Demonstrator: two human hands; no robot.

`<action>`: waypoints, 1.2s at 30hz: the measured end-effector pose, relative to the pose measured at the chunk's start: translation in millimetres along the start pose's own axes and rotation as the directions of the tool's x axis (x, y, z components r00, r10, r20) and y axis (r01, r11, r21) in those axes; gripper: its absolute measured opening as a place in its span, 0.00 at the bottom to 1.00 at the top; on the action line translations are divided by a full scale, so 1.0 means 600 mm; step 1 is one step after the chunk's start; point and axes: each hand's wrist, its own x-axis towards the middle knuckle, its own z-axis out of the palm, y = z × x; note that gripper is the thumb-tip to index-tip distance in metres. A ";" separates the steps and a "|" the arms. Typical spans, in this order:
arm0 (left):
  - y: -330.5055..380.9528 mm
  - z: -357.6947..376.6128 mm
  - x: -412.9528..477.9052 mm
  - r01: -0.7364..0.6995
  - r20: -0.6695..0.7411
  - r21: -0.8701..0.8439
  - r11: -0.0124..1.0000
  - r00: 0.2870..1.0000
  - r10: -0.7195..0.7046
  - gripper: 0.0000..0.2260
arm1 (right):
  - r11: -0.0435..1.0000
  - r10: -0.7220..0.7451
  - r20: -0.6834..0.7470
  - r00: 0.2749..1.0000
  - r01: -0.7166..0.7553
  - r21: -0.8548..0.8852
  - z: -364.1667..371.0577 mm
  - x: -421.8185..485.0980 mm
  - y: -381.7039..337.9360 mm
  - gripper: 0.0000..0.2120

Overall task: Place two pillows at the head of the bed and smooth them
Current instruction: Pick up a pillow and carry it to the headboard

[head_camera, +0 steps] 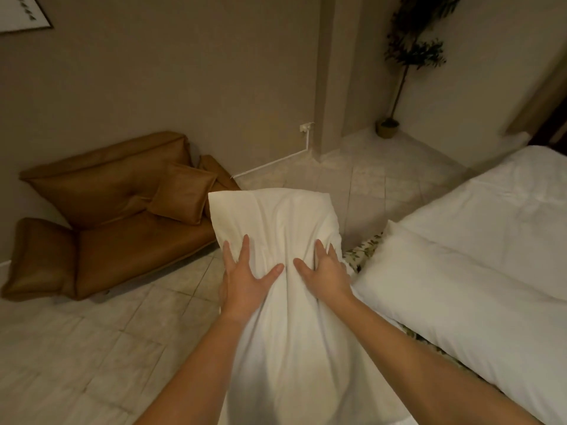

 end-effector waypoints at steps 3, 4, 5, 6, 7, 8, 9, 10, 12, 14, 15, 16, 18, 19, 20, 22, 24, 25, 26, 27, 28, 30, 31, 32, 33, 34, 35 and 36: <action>0.008 -0.019 0.088 -0.047 -0.006 0.005 0.999 0.999 0.047 0.51 | 1.000 -0.010 -0.020 1.000 0.010 -0.007 -0.001 0.074 -0.049 0.46; 0.008 -0.024 0.121 -0.053 -0.007 0.001 0.999 0.999 0.053 0.51 | 1.000 -0.013 -0.033 0.999 0.012 -0.015 0.000 0.102 -0.067 0.46; 0.005 -0.029 0.157 -0.048 -0.003 -0.006 0.999 0.999 0.048 0.50 | 1.000 -0.015 -0.042 0.999 0.014 -0.024 0.002 0.130 -0.085 0.46; 0.000 -0.033 0.192 -0.043 0.004 -0.012 0.999 0.999 0.043 0.50 | 0.999 -0.013 -0.046 0.999 0.011 -0.032 0.005 0.157 -0.104 0.46; -0.006 -0.037 0.227 -0.044 0.011 -0.011 0.999 0.999 0.044 0.50 | 0.999 -0.007 -0.050 0.999 0.005 -0.038 0.009 0.186 -0.123 0.46; -0.012 -0.040 0.264 -0.049 0.020 -0.004 0.999 0.999 0.050 0.49 | 0.999 0.005 -0.055 0.998 -0.007 -0.043 0.013 0.214 -0.143 0.45; -0.017 -0.044 0.300 -0.057 0.029 0.004 0.998 0.998 0.057 0.49 | 0.999 0.016 -0.064 0.998 -0.019 -0.047 0.018 0.242 -0.164 0.44; -0.021 -0.048 0.338 -0.060 0.036 0.015 0.998 0.998 0.060 0.48 | 0.998 0.022 -0.082 0.996 -0.026 -0.054 0.024 0.270 -0.185 0.44; -0.029 -0.060 0.415 -0.061 0.056 0.036 0.997 0.997 0.059 0.48 | 0.997 0.046 -0.110 0.993 -0.053 -0.060 0.040 0.327 -0.226 0.43; -0.041 -0.073 0.488 -0.067 0.087 0.076 0.995 0.994 0.060 0.48 | 0.993 0.093 -0.108 0.990 -0.100 -0.057 0.056 0.379 -0.267 0.43; -0.044 -0.080 0.519 -0.077 0.106 0.086 0.993 0.992 0.068 0.48 | 0.992 0.114 -0.106 0.988 -0.120 -0.048 0.061 0.398 -0.287 0.43; -0.044 -0.086 0.550 -0.097 0.115 0.082 0.992 0.989 0.088 0.47 | 0.991 0.123 -0.111 0.986 -0.127 -0.033 0.064 0.419 -0.305 0.43; -0.040 -0.097 0.615 -0.129 0.129 0.083 0.988 0.985 0.118 0.47 | 0.988 0.150 -0.127 0.981 -0.153 -0.019 0.061 0.461 -0.338 0.43; -0.035 -0.098 0.648 -0.148 0.145 0.096 0.984 0.980 0.134 0.47 | 0.984 0.172 -0.137 0.975 -0.176 -0.016 0.057 0.485 -0.351 0.42; -0.029 -0.097 0.678 -0.164 0.168 0.117 0.980 0.975 0.143 0.47 | 0.980 0.195 -0.144 0.970 -0.199 -0.013 0.053 0.506 -0.360 0.42; -0.016 -0.089 0.733 -0.182 0.215 0.142 0.973 0.965 0.149 0.47 | 0.974 0.224 -0.172 0.959 -0.226 0.007 0.047 0.549 -0.371 0.39; 0.003 -0.071 0.785 -0.210 0.248 0.151 0.966 0.954 0.168 0.47 | 0.967 0.254 -0.204 0.945 -0.253 0.034 0.037 0.593 -0.373 0.38; 0.013 -0.060 0.810 -0.228 0.263 0.153 0.962 0.947 0.183 0.47 | 0.964 0.266 -0.218 0.939 -0.262 0.046 0.028 0.613 -0.372 0.38; 0.023 -0.047 0.833 -0.247 0.277 0.154 0.957 0.940 0.198 0.47 | 0.961 0.275 -0.232 0.933 -0.269 0.054 0.020 0.634 -0.368 0.39; 0.034 -0.031 0.856 -0.268 0.291 0.157 0.951 0.932 0.215 0.47 | 0.958 0.286 -0.244 0.927 -0.279 0.060 0.010 0.656 -0.362 0.40; 0.046 -0.014 0.879 -0.290 0.306 0.160 0.944 0.923 0.232 0.46 | 0.954 0.301 -0.253 0.919 -0.293 0.068 0.000 0.679 -0.354 0.41; 0.074 0.024 0.926 -0.325 0.324 0.154 0.933 0.909 0.263 0.46 | 0.947 0.320 -0.276 0.906 -0.310 0.081 -0.023 0.727 -0.337 0.42; 0.090 0.044 0.950 -0.341 0.327 0.154 0.928 0.903 0.277 0.46 | 0.946 0.325 -0.288 0.901 -0.312 0.090 -0.035 0.754 -0.326 0.42; 0.107 0.066 0.975 -0.355 0.334 0.155 0.922 0.897 0.289 0.46 | 0.943 0.332 -0.297 0.896 -0.315 0.102 -0.048 0.781 -0.315 0.41; 0.123 0.087 0.999 -0.365 0.343 0.154 0.918 0.891 0.297 0.46 | 0.940 0.340 -0.302 0.890 -0.322 0.111 -0.063 0.808 -0.303 0.41; 0.139 0.109 1.024 -0.369 0.357 0.154 0.917 0.886 0.297 0.47 | 0.936 0.353 -0.305 0.885 -0.334 0.116 -0.079 0.833 -0.292 0.41; 0.155 0.130 1.047 -0.374 0.374 0.153 0.915 0.878 0.297 0.47 | 0.929 0.370 -0.305 0.877 -0.349 0.124 -0.095 0.857 -0.281 0.41; 0.172 0.150 1.067 -0.381 0.391 0.150 0.912 0.870 0.299 0.47 | 0.922 0.387 -0.304 0.871 -0.363 0.134 -0.113 0.878 -0.272 0.41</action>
